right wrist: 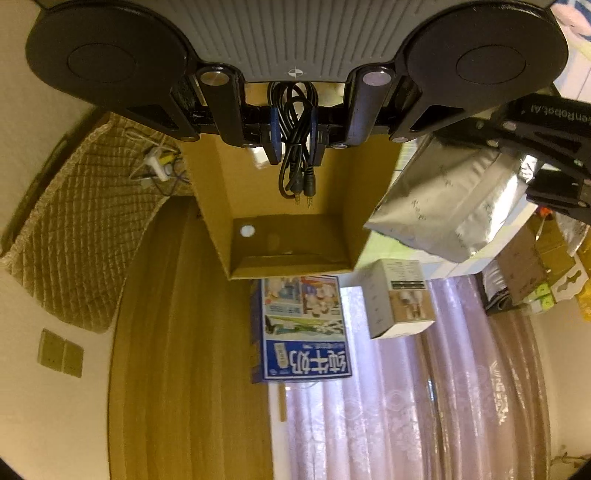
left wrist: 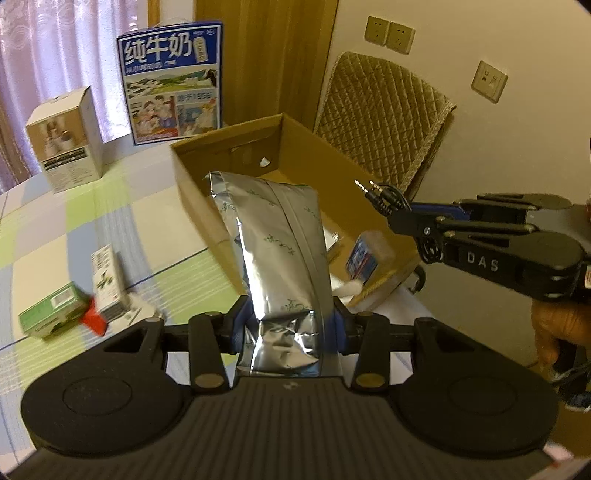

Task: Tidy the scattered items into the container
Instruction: 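Carry the foil bag and black cable over the cardboard box with both tools, then open both tools to drop the foil bag and cable into the box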

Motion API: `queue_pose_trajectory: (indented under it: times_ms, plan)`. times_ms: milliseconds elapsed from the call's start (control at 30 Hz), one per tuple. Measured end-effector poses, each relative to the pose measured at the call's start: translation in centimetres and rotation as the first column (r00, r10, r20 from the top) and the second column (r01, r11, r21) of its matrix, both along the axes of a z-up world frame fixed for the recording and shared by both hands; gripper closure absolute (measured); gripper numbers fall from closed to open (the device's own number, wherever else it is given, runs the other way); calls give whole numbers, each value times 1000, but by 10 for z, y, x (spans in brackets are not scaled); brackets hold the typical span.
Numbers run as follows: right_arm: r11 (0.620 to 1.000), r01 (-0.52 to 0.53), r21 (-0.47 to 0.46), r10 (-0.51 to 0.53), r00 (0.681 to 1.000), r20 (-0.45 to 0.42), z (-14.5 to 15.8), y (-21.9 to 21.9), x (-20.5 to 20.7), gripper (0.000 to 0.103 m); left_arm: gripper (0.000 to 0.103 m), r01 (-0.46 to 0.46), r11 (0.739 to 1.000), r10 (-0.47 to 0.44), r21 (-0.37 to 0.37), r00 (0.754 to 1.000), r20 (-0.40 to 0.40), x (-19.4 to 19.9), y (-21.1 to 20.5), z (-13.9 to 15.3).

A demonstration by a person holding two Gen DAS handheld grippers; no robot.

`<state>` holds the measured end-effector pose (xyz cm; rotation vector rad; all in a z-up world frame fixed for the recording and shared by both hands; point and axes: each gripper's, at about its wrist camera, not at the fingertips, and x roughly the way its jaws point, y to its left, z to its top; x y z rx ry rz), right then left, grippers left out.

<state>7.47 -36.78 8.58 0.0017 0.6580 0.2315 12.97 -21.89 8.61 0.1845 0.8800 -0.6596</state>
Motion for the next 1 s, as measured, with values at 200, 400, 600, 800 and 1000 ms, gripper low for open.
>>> queue_pose_trajectory:
  times_ms: [200,400,600,800,1000]
  plan:
    - [1000,12,2,-12,1000,-11,-6,-16,13,91,64,-5,1000,5,-18,1000,-2,17,-28,0]
    - [1000,14,-1,-14,1000,-15,-10,-21,30,91,64,-5,1000,5,-25,1000,0,31,-46,-1]
    - [1000,14,-2,-14,1000,-17,-10,-23,40,91,64,-14,1000,14,-25,1000,0,42,-55,-6]
    - [1000,16,-5,-16,1000,-25,-15,-28,54,91,64,-31,999,31,-30,1000,-1,54,-59,-11]
    - [1000,17,-5,-17,999,-36,-22,-28,64,91,64,-50,998,50,-40,999,-5,65,-62,-15]
